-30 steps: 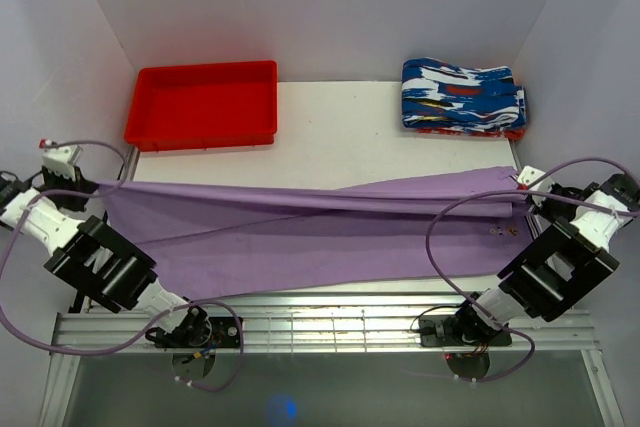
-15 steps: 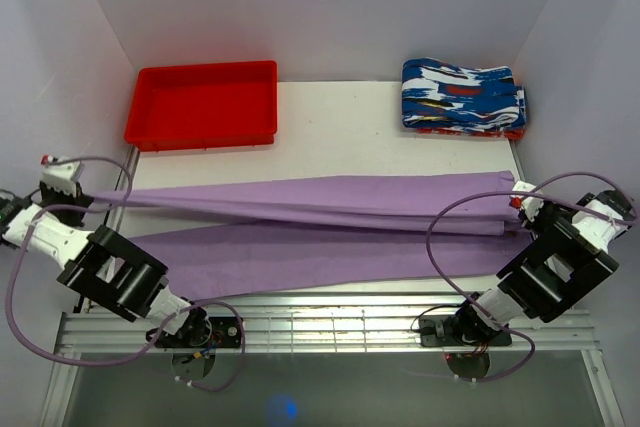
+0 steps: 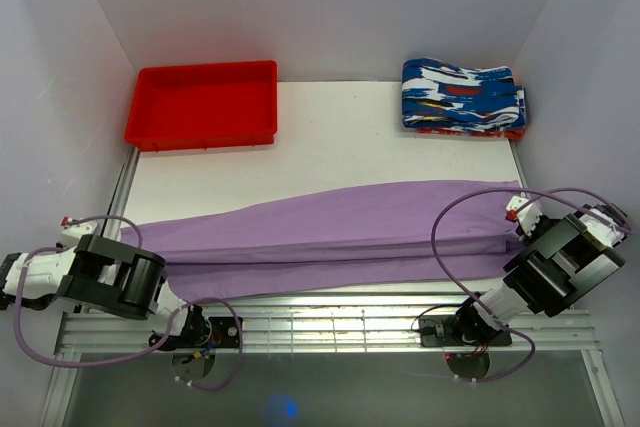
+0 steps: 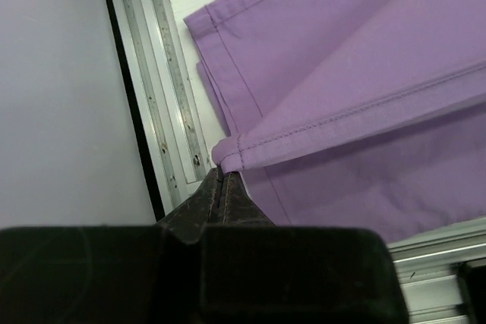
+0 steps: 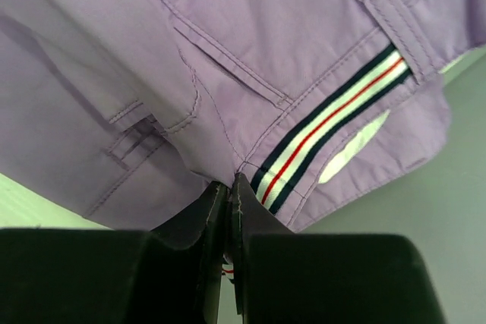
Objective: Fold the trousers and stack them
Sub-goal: Fold the trousers
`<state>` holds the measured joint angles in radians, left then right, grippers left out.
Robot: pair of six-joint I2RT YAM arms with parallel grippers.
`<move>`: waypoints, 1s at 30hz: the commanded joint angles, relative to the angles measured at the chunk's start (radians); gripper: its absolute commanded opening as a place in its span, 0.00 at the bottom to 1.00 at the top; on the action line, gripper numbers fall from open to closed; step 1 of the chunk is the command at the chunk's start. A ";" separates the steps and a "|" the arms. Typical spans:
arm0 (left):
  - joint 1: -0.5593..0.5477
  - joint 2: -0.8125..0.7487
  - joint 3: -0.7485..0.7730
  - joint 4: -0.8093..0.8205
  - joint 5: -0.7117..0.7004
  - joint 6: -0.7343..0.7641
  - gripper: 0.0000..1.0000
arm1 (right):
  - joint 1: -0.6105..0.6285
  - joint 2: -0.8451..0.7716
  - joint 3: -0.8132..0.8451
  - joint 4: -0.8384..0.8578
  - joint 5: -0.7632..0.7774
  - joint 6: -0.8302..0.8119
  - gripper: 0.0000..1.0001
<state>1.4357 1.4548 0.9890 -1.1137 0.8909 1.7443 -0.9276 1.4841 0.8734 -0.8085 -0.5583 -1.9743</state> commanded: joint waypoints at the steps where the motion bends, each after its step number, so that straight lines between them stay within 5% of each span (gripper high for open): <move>1: 0.037 -0.014 -0.039 -0.038 -0.058 0.243 0.00 | -0.022 -0.021 -0.034 0.077 0.084 -0.205 0.08; 5: 0.071 0.005 -0.102 -0.110 -0.193 0.461 0.01 | -0.030 -0.002 -0.028 0.089 0.110 -0.212 0.14; 6: 0.081 0.013 -0.105 -0.142 -0.222 0.563 0.06 | -0.031 -0.002 -0.024 0.086 0.110 -0.215 0.19; 7: 0.104 0.016 -0.108 -0.202 -0.283 0.616 0.23 | -0.033 -0.010 -0.019 0.086 0.109 -0.215 0.34; 9: 0.133 -0.008 -0.124 -0.239 -0.334 0.722 0.35 | -0.033 -0.024 -0.004 0.071 0.101 -0.224 0.42; 11: 0.192 -0.065 -0.130 -0.279 -0.386 0.865 0.48 | -0.031 -0.051 0.028 0.028 0.072 -0.236 0.65; 19: 0.178 -0.149 -0.075 -0.291 -0.290 0.865 0.56 | -0.030 -0.093 0.205 -0.200 -0.026 -0.273 0.68; 22: 0.005 -0.069 0.034 -0.291 -0.161 0.520 0.57 | 0.015 -0.067 0.268 -0.210 -0.055 -0.152 0.63; 23: -0.039 -0.038 0.119 -0.291 -0.126 0.304 0.57 | 0.065 -0.056 0.285 -0.209 -0.052 -0.038 0.62; 26: -0.219 0.051 0.215 -0.275 -0.043 0.074 0.62 | 0.201 -0.021 0.312 -0.151 0.013 0.159 0.60; 28: -0.384 0.053 0.218 -0.089 -0.076 -0.258 0.73 | 0.274 -0.013 0.290 -0.092 0.096 0.322 0.58; 30: -0.516 0.027 0.156 0.023 -0.137 -0.400 0.73 | 0.364 0.001 0.242 -0.028 0.158 0.391 0.57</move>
<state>1.0744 1.5188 1.1881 -1.2190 0.7307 1.6638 -0.6537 1.4651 1.1484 -0.8921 -0.4919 -1.7744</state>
